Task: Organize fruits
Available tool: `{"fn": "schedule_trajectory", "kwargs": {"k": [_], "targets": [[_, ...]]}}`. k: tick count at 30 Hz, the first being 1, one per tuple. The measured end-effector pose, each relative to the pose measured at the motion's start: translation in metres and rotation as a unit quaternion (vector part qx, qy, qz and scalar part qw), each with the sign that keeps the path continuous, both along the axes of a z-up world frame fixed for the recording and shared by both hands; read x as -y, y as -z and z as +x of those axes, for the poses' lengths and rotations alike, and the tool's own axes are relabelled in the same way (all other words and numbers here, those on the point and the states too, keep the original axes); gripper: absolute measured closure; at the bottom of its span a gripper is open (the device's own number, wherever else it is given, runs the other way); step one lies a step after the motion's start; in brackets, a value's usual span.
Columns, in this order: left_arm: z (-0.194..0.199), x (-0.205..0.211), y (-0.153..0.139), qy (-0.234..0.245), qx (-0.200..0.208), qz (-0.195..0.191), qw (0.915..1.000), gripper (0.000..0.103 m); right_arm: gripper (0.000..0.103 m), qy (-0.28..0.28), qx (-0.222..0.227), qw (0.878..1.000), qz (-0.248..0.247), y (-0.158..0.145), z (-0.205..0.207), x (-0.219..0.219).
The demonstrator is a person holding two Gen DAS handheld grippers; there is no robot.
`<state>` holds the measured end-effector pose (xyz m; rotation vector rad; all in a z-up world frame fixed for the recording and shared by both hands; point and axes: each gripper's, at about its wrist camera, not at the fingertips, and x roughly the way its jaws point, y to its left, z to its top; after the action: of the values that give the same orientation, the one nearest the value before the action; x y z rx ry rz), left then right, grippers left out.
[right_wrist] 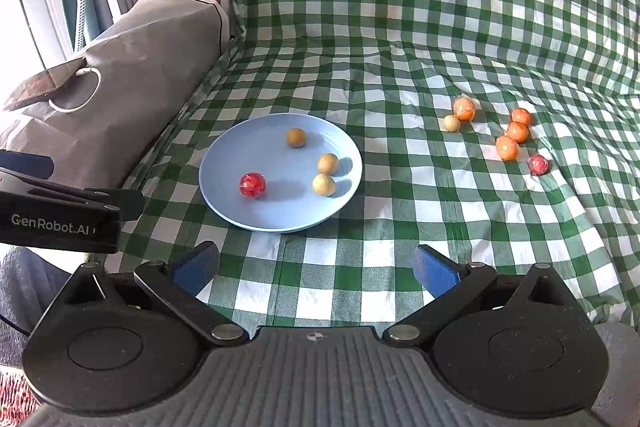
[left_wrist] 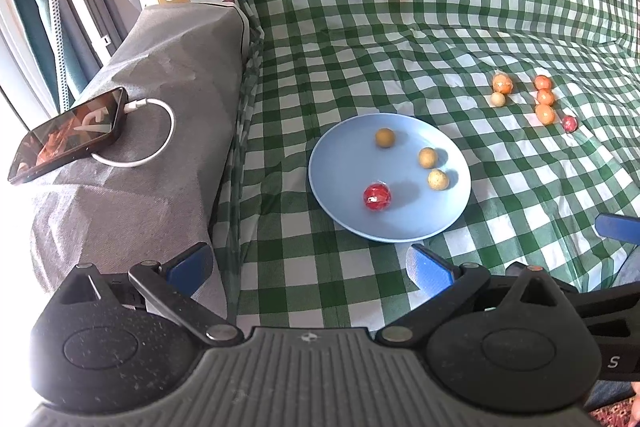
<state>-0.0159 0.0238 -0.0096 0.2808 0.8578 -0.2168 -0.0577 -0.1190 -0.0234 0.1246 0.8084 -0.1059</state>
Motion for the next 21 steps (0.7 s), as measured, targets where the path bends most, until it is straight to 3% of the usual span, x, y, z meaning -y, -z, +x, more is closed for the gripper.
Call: {"fn": "schedule_trajectory", "kwargs": {"k": [21], "targets": [[0.033, 0.056, 0.000, 0.028, -0.007, 0.012, 0.9995, 0.000, 0.001, 0.063, -0.002, 0.998, 0.021, 0.008, 0.009, 0.058]]}}
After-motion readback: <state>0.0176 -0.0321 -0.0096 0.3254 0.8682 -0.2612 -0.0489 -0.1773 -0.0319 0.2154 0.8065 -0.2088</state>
